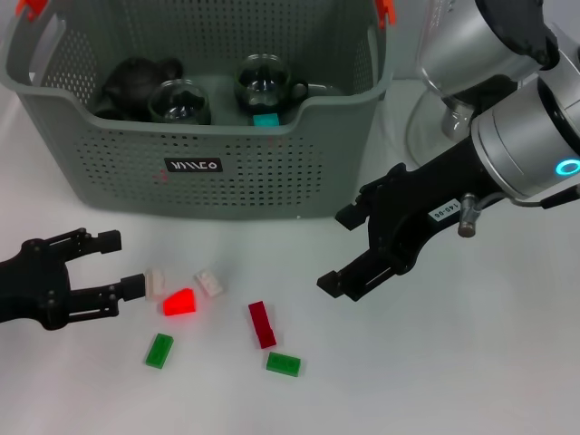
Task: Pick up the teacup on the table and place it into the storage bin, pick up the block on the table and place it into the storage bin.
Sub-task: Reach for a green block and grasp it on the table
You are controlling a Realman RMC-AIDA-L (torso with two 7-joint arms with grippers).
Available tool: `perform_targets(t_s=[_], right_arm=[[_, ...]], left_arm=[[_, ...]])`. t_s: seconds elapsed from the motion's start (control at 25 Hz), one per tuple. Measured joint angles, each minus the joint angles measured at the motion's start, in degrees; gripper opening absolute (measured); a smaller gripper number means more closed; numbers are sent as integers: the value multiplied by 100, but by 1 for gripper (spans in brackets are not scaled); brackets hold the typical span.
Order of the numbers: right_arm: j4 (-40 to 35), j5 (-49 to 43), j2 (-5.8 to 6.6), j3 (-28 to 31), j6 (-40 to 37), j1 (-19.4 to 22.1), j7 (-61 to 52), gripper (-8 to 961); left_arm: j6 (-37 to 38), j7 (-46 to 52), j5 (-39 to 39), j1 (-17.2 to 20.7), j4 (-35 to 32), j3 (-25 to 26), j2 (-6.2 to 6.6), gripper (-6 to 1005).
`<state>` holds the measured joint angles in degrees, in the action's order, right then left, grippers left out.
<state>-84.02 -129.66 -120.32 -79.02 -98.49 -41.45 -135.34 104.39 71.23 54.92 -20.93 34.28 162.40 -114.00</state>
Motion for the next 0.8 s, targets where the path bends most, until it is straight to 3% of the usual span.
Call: perform_targets(t_s=[0.48, 0.8], right_arm=[[128, 388, 1, 208, 10, -40, -385, 930], [182, 389, 9, 236, 23, -64, -451, 929]], left_arm=[[-65, -4, -33, -64, 0, -12, -76, 866], [-10, -4, -34, -99, 0, -24, -40, 866]])
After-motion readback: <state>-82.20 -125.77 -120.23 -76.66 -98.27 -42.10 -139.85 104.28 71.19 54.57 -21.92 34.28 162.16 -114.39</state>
